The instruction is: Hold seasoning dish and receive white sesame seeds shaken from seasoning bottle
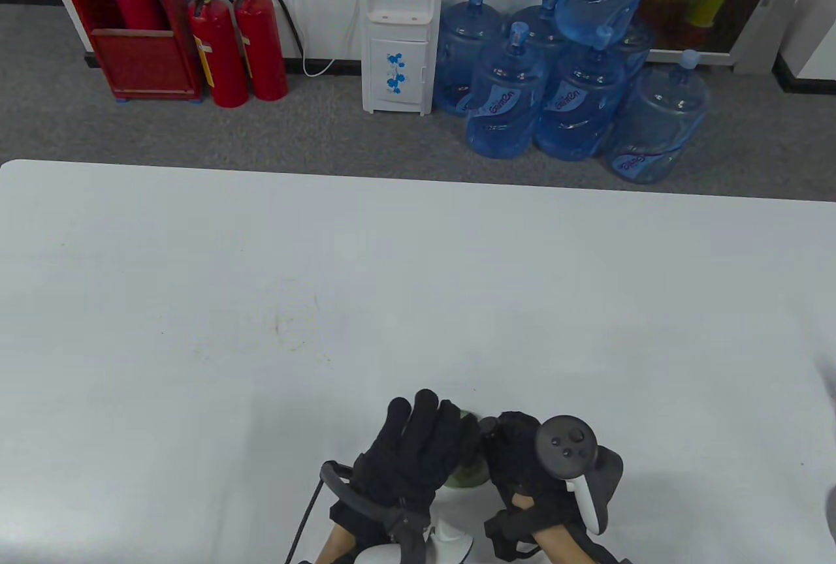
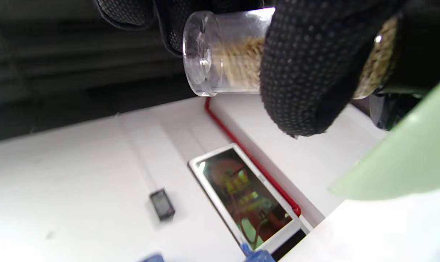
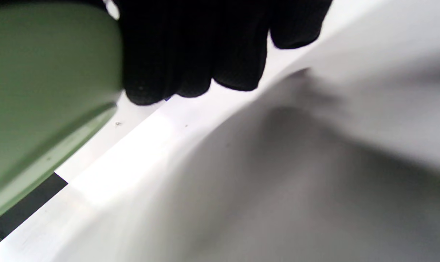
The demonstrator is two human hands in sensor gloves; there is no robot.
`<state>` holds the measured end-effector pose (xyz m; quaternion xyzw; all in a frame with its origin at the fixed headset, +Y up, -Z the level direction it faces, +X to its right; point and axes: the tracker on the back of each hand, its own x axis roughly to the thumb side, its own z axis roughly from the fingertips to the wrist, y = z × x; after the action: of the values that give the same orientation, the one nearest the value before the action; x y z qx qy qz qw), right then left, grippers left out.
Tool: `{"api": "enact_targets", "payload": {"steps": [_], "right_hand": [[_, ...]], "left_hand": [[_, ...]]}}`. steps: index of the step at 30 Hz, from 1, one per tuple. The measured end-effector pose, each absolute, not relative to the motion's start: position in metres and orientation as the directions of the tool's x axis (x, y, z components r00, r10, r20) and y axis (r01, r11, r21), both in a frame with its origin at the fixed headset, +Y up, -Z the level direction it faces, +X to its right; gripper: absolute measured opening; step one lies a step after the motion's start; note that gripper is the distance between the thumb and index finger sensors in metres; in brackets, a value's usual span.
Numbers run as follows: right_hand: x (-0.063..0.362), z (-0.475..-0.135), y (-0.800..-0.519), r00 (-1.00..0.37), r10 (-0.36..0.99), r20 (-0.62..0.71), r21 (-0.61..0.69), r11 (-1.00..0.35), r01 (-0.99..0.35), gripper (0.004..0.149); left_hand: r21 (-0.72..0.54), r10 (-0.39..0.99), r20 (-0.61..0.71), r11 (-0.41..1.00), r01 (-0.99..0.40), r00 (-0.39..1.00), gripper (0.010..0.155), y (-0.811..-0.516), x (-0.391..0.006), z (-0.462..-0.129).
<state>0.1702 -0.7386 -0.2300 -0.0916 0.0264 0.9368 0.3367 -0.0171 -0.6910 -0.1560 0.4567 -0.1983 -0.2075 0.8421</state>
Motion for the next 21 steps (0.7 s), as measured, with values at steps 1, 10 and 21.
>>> {"api": "enact_targets", "payload": {"steps": [1, 10, 21], "right_hand": [[0.17, -0.229, -0.738, -0.746, 0.639, -0.187, -0.008, -0.761, -0.649, 0.04], [0.171, -0.229, -0.735, -0.754, 0.634, -0.172, -0.023, -0.767, -0.641, 0.041], [0.17, -0.228, -0.735, -0.741, 0.648, -0.177, -0.014, -0.754, -0.656, 0.041]], "left_hand": [[0.857, -0.391, 0.168, 0.512, 0.063, 0.905, 0.064, -0.679, -0.023, -0.153], [0.834, -0.382, 0.173, 0.547, 0.072, 0.908, 0.064, -0.684, -0.019, -0.156], [0.834, -0.265, 0.203, 0.551, -0.024, 0.943, 0.064, -0.677, -0.028, -0.156]]}}
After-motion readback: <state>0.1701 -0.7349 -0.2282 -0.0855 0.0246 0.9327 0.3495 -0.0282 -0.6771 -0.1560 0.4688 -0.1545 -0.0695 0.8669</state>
